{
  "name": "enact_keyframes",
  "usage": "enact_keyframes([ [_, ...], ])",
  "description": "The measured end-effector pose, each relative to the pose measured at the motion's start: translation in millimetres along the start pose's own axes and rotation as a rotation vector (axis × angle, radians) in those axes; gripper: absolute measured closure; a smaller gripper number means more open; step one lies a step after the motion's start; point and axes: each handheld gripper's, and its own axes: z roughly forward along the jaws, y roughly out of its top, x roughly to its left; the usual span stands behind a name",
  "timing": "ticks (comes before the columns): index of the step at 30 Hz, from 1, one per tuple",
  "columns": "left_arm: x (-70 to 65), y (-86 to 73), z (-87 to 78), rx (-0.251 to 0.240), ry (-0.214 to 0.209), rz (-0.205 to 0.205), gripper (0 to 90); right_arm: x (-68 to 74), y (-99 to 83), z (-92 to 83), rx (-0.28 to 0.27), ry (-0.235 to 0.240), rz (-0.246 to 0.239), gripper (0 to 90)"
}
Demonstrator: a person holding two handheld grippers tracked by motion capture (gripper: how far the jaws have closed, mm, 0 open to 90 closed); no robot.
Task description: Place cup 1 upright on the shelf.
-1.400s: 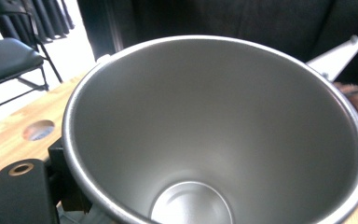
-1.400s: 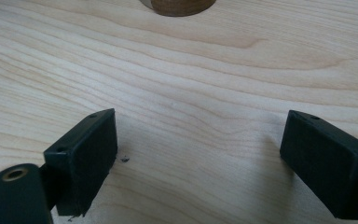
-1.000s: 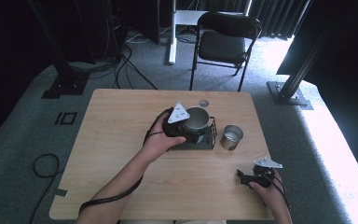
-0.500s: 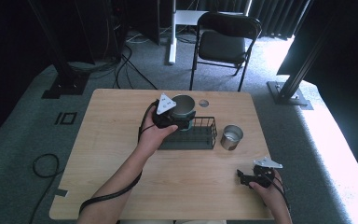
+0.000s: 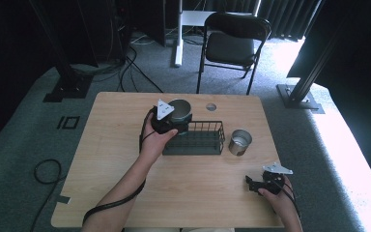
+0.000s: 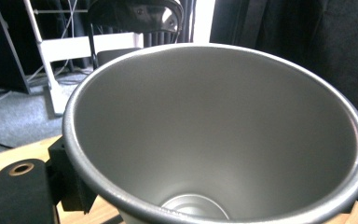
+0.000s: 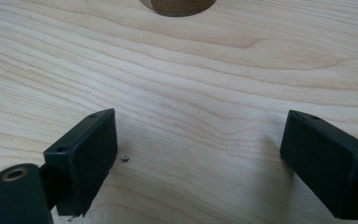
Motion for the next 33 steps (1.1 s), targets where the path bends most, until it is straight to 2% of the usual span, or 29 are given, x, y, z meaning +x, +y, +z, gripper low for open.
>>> enact_keyframes([
  [5,1.6,-11.1,3.8,0.004,0.033,0.008,14.9,0.0,0.0,0.0,0.000,0.000,0.000,10.6],
  [9,1.3,-21.1,7.6,0.010,0.047,-0.008,14.9,0.0,0.0,0.0,0.000,0.000,0.000,10.6],
  [13,0.6,-28.9,10.7,0.019,0.072,-0.005,14.9,0.0,0.0,0.0,0.000,0.000,0.000,10.6],
  [18,-0.9,-38.6,15.9,0.022,0.107,-0.049,14.9,0.0,0.0,0.0,0.000,0.000,0.000,10.6],
  [24,-6.9,-47.3,24.3,0.032,0.118,-0.033,14.9,-0.1,0.0,0.0,-0.001,0.000,-0.001,10.6],
  [29,-7.0,-50.9,26.6,0.031,0.134,-0.020,14.9,-0.1,0.0,0.0,0.000,0.000,0.000,10.6],
  [33,-7.0,-51.6,26.8,0.033,0.131,-0.015,14.9,0.0,0.0,0.0,0.000,0.000,0.000,10.6],
])
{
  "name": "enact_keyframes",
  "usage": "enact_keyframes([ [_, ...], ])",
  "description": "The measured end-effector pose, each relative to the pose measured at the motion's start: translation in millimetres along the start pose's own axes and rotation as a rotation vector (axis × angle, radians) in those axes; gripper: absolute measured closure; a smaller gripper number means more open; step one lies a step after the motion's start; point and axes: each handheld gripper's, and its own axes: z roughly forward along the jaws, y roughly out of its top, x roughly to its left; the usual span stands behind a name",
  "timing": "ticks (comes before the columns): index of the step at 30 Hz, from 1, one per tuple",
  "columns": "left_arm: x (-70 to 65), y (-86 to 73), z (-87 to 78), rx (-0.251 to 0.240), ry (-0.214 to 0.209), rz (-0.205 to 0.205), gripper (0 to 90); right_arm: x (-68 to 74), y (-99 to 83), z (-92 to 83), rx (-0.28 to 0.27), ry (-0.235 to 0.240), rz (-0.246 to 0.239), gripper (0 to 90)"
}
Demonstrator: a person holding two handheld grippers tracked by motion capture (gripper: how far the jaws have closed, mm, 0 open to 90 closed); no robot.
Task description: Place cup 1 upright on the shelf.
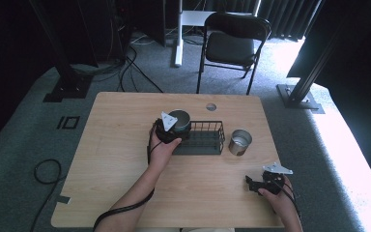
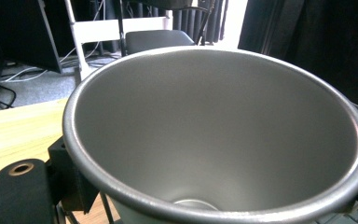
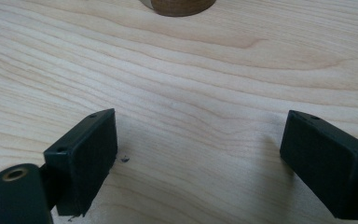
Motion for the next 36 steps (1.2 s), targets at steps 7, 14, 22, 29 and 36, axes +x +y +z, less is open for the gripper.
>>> enact_keyframes([
  [7,-4.7,-1.7,-1.7,0.005,0.003,0.043,14.8,0.0,0.0,0.0,0.000,0.000,0.000,10.6],
  [14,-6.8,-2.1,-3.9,0.010,0.001,0.040,14.7,0.0,0.0,0.0,0.000,0.000,0.000,10.6],
  [22,-5.7,-2.7,-4.4,0.033,-0.013,0.017,13.1,0.0,0.0,0.0,0.000,0.000,0.000,10.6],
  [29,-2.0,0.8,-8.7,0.012,-0.019,0.041,1.4,0.0,0.0,0.0,0.000,0.000,0.000,10.6],
  [36,-2.2,3.2,-15.4,0.032,-0.059,0.038,1.4,0.0,0.0,0.0,0.000,0.000,0.000,10.6],
])
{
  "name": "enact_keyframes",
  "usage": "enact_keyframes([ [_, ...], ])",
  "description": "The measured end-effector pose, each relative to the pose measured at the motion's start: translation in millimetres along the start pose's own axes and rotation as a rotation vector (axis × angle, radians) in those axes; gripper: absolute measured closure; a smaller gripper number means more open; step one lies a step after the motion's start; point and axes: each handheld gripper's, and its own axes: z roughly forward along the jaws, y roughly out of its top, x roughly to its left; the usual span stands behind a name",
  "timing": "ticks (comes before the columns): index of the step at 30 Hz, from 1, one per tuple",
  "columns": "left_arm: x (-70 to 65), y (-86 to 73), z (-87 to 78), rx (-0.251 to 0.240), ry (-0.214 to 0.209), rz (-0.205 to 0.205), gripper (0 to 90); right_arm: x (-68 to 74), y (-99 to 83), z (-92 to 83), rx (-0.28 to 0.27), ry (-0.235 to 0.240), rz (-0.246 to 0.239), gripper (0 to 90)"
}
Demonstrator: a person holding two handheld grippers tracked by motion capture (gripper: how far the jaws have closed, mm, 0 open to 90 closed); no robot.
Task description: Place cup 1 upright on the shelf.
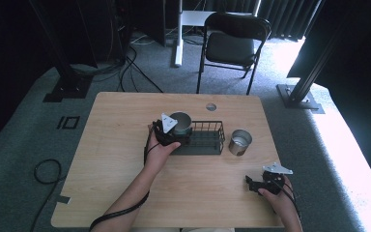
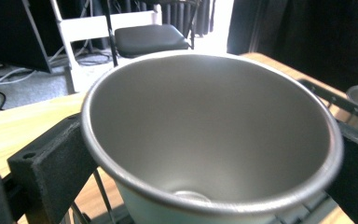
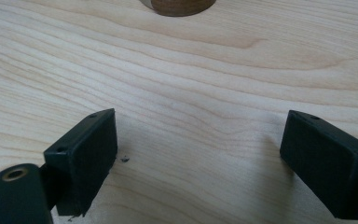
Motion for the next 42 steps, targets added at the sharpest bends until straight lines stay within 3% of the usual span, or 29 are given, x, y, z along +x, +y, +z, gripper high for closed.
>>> enact_keyframes([
  [6,0.9,-1.6,-4.3,0.014,-0.042,-0.023,1.4,0.0,0.0,0.0,0.000,0.000,0.000,10.6],
  [15,7.0,-5.2,-12.1,0.016,-0.056,-0.040,1.4,0.0,0.0,0.0,0.000,0.000,0.000,10.6],
  [32,12.3,-12.1,-29.0,0.046,-0.086,-0.033,1.4,-0.1,0.0,0.0,0.000,0.000,0.000,10.6],
  [42,19.9,-16.8,-47.9,0.053,-0.096,-0.041,1.4,0.0,0.0,0.0,0.000,0.000,0.002,10.6],
])
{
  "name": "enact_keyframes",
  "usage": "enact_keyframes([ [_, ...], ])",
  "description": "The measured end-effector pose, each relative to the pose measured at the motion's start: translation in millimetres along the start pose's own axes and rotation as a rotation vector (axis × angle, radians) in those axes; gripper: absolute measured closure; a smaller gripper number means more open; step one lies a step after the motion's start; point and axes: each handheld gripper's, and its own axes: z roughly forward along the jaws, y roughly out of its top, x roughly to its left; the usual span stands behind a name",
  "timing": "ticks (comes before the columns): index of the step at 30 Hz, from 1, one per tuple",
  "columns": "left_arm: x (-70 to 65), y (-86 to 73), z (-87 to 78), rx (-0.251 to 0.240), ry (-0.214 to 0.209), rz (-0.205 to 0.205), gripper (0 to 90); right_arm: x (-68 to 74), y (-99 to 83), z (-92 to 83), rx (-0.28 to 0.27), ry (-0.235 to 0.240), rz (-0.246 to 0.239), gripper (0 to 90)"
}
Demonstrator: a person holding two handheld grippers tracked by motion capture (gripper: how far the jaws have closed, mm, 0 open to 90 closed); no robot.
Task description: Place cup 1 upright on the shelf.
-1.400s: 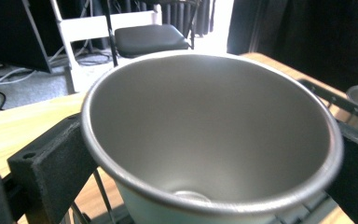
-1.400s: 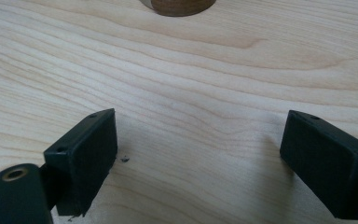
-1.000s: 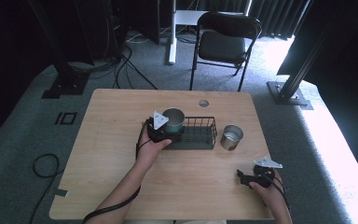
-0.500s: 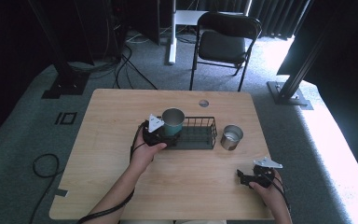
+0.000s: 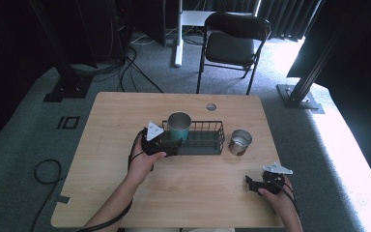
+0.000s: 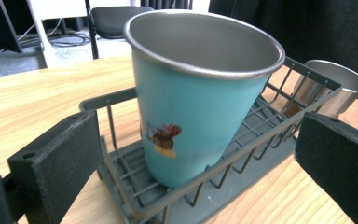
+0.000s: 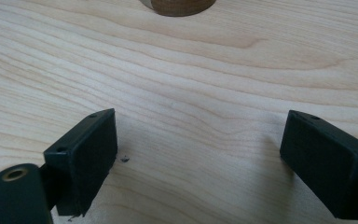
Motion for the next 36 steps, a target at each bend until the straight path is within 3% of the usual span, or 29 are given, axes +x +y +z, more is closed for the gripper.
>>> enact_keyframes([
  [17,15.2,-16.4,-25.0,0.026,-0.004,-0.005,1.4,-0.1,0.0,0.0,0.000,0.000,-0.002,10.6],
  [36,34.4,-42.7,-54.2,0.058,0.039,0.007,1.5,0.0,0.0,0.0,0.001,0.000,-0.001,10.6],
])
